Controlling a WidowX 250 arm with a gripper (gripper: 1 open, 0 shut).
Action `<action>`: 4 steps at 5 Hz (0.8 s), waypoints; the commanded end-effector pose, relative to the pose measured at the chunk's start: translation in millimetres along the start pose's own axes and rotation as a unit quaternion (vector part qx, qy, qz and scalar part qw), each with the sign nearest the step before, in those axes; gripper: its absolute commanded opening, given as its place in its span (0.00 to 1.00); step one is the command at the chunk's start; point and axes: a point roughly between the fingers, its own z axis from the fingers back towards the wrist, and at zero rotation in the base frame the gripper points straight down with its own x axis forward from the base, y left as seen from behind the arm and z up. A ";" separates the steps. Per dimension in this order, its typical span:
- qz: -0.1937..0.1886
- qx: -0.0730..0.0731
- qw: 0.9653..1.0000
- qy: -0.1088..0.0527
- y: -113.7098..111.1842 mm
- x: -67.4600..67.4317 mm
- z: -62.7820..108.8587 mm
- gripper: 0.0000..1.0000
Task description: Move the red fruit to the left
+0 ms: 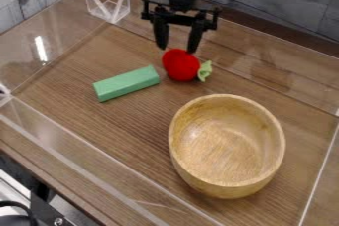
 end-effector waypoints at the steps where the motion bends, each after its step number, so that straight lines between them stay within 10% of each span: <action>1: -0.011 -0.010 0.999 -0.046 7.8 3.0 36.3 0.00; 2: -0.021 -0.009 0.999 -0.046 11.5 -2.6 42.6 1.00; 4: -0.097 0.002 0.994 -0.047 3.1 0.9 22.5 1.00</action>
